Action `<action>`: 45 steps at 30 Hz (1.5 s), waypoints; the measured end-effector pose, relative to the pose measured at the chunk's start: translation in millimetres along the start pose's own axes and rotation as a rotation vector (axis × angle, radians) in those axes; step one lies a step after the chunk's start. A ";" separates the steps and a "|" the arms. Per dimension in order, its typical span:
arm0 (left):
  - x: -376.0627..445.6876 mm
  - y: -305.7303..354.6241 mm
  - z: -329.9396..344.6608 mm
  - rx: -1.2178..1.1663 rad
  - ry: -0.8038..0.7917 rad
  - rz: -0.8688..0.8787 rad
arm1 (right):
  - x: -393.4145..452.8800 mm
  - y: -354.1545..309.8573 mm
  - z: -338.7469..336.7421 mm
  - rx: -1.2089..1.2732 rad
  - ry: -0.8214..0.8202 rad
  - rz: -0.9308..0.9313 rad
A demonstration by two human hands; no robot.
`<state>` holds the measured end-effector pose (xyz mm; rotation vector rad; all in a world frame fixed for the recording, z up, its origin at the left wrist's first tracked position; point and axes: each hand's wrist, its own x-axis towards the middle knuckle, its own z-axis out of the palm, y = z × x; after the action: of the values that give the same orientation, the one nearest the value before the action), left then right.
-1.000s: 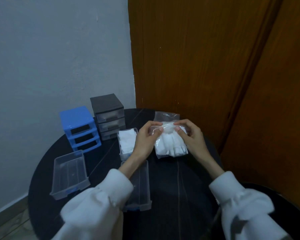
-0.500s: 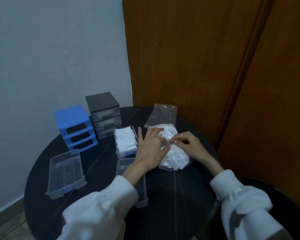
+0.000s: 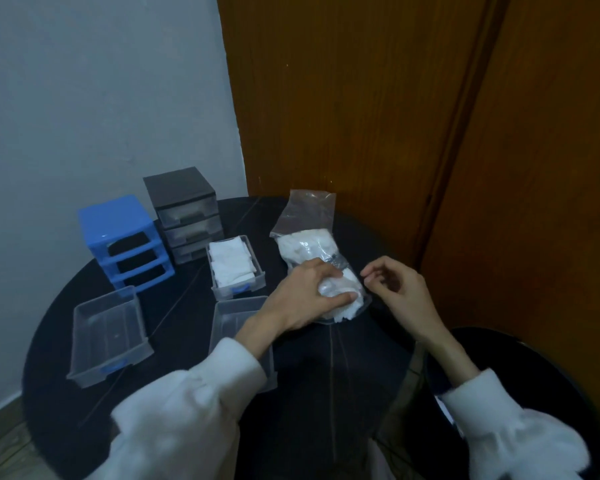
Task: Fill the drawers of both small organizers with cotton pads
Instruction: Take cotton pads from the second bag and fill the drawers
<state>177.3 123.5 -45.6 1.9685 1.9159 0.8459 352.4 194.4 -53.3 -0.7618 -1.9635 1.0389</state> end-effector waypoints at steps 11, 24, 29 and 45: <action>0.6 -2.3 15.2 0.013 0.078 -0.028 | -31.0 13.7 20.8 -0.150 0.132 0.071; -0.8 -10.7 19.1 -0.032 0.094 -0.040 | -27.5 6.9 46.9 -0.303 0.298 0.088; -1.3 -9.3 17.4 -0.056 0.099 -0.043 | -30.2 6.6 42.6 -0.188 0.280 0.071; -2.2 -8.5 21.2 -0.101 0.150 -0.044 | -30.4 10.3 42.8 -0.160 0.287 0.091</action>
<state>182.6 126.5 -67.7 1.8446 1.9482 1.0834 333.9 158.8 -88.6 -1.0367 -1.7911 0.7808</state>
